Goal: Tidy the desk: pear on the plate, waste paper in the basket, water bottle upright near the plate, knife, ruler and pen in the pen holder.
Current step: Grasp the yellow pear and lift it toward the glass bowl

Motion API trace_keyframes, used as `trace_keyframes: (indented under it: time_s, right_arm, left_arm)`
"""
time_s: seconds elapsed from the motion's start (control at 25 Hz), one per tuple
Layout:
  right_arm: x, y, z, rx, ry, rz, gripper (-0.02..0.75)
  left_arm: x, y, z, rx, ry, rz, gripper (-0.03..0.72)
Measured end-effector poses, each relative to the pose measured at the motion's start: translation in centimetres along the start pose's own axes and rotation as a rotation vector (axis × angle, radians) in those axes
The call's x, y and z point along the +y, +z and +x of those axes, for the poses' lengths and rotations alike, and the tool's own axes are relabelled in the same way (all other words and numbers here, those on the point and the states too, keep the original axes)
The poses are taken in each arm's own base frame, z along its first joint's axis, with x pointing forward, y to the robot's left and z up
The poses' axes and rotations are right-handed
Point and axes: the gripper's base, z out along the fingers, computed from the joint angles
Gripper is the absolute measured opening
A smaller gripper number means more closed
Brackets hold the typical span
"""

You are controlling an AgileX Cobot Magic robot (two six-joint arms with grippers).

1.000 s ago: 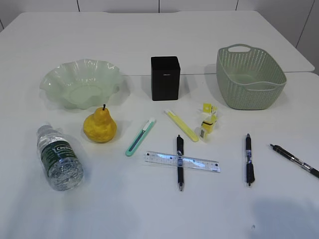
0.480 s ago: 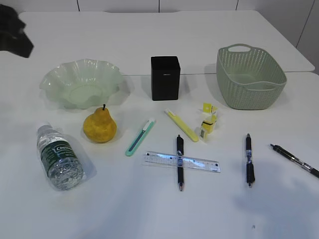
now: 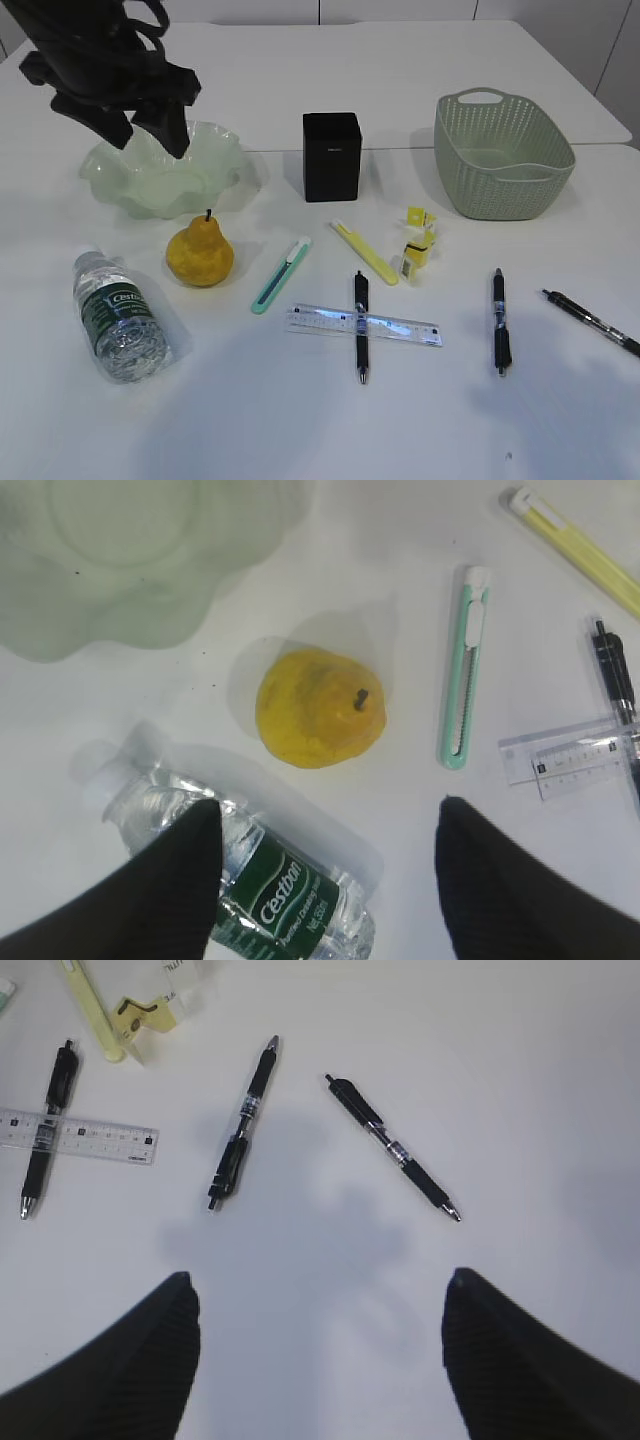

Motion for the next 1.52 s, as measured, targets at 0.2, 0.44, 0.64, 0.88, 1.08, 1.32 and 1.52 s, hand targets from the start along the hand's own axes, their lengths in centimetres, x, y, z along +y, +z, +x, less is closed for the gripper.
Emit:
trace_keyframes:
  time_s: [0.2,0.44,0.64,0.88,1.08,1.32,1.52]
  right_arm:
    - [0.0,0.2,0.0,0.01,0.004,-0.005,0.557]
    - [0.1,0.2,0.0,0.011,0.006,-0.009,0.557]
    - [0.1,0.2,0.0,0.011,0.009,-0.013,0.557]
    - [0.1,0.2,0.0,0.019,0.008,-0.015,0.557]
    - [0.1,0.2,0.1,0.027,0.008,-0.015,0.557]
    - [0.1,0.2,0.2,0.033,0.008,-0.015,0.557]
    - [0.1,0.2,0.2,0.034,0.008,-0.015,0.557]
  left_arm:
    - [-0.3,3.1,-1.0,0.055,-0.027,0.009,0.479]
    - [-0.5,6.3,-1.0,0.119,-0.061,0.014,0.48]
    - [-0.5,8.2,-1.1,0.124,-0.081,0.011,0.48]
    - [-0.6,10.4,-1.1,0.153,-0.098,0.019,0.48]
    - [-0.7,11.5,-0.9,0.177,-0.104,0.023,0.479]
    - [-0.7,13.1,-0.5,0.21,-0.112,0.025,0.479]
    - [-0.7,13.7,-0.4,0.224,-0.113,0.025,0.479]
